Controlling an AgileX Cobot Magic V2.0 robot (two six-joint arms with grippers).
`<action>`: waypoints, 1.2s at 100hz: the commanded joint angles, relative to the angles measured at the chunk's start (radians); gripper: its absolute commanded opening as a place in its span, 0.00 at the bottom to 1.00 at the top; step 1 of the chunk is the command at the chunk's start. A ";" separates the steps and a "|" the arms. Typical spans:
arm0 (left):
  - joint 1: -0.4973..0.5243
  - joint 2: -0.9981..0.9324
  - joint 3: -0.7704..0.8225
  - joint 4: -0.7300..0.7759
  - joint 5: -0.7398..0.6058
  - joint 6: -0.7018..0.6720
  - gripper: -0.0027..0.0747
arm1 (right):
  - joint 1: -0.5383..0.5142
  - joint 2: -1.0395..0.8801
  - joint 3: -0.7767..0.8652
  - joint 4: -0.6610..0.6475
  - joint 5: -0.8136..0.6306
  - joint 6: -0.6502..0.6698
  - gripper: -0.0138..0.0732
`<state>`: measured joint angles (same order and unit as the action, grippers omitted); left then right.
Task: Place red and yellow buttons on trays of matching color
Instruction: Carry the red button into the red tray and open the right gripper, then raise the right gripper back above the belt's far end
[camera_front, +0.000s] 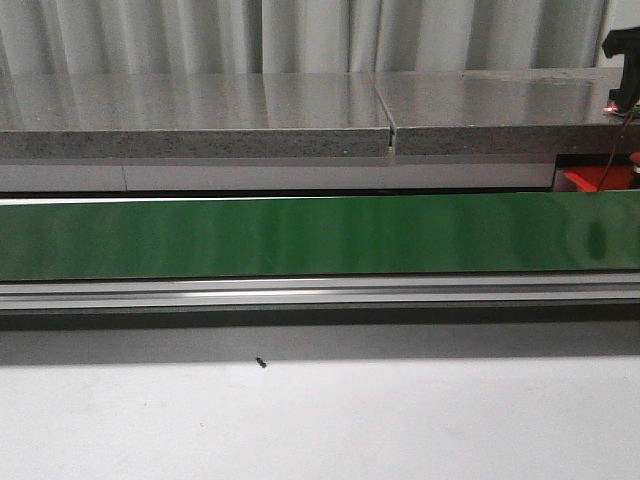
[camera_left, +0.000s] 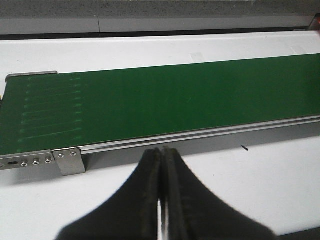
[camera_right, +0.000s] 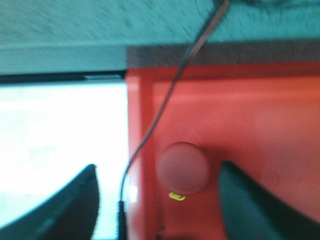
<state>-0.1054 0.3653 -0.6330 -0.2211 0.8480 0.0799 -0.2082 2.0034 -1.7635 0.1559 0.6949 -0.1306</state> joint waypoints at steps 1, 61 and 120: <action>-0.007 0.009 -0.027 -0.018 -0.074 -0.002 0.01 | 0.029 -0.130 0.011 -0.043 -0.024 0.060 0.39; -0.007 0.009 -0.027 -0.018 -0.074 -0.002 0.01 | 0.164 -0.711 0.564 -0.140 -0.089 0.155 0.08; -0.007 0.009 -0.027 -0.018 -0.074 -0.002 0.01 | 0.178 -1.285 1.022 -0.110 -0.104 0.157 0.08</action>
<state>-0.1054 0.3653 -0.6330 -0.2211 0.8480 0.0799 -0.0297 0.7901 -0.7548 0.0383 0.6426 0.0263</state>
